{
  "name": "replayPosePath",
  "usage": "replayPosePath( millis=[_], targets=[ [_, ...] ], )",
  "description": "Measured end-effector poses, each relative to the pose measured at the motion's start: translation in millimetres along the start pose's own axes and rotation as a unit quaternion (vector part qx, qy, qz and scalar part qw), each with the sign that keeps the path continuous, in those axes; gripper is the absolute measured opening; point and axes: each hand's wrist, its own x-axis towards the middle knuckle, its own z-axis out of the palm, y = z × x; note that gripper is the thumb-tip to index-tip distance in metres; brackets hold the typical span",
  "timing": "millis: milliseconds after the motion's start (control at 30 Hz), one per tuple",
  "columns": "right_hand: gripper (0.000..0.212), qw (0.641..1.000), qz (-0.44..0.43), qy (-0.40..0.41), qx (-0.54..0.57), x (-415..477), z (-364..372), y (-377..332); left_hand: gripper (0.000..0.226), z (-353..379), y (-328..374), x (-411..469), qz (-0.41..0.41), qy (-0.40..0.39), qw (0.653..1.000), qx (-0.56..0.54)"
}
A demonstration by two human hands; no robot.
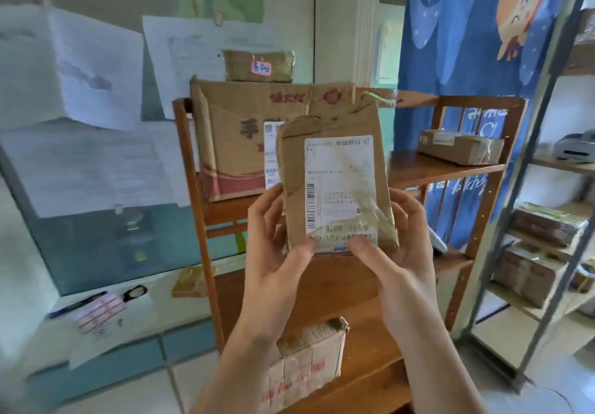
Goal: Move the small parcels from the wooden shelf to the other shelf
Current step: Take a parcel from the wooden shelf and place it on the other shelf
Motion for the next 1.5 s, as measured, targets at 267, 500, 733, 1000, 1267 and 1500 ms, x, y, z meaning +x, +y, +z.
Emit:
replayPosePath(
  millis=[267, 500, 733, 1000, 1267, 1500],
  targets=[
    [0.088, 0.989, 0.091, -0.020, 0.115, -87, 79, -15, 0.095, -82, 62, -73, 0.002, -0.003, 1.000, -0.030],
    [0.113, 0.972, 0.165, -0.159, 0.059, -83, 117, -38, 0.111, -145, 118, -100, -0.026, 0.113, 0.992, -0.041],
    [0.045, 0.978, 0.141, -0.153, 0.022, -52, 183, -76, 0.076, -191, 162, -122, -0.058, 0.199, 0.978, 0.017],
    [0.069, 0.944, 0.172, -0.257, 0.117, -117, 234, -43, 0.043, -200, 163, -176, 0.001, 0.335, 0.941, -0.040],
    [0.048, 0.921, 0.125, -0.323, 0.175, -172, 324, -39, 0.053, -275, 222, -213, 0.024, 0.317, 0.942, 0.108],
    [0.090, 0.858, 0.134, -0.427, 0.252, -257, 468, -27, 0.070, -393, 291, -266, 0.089, 0.362, 0.919, 0.130]
  ],
)
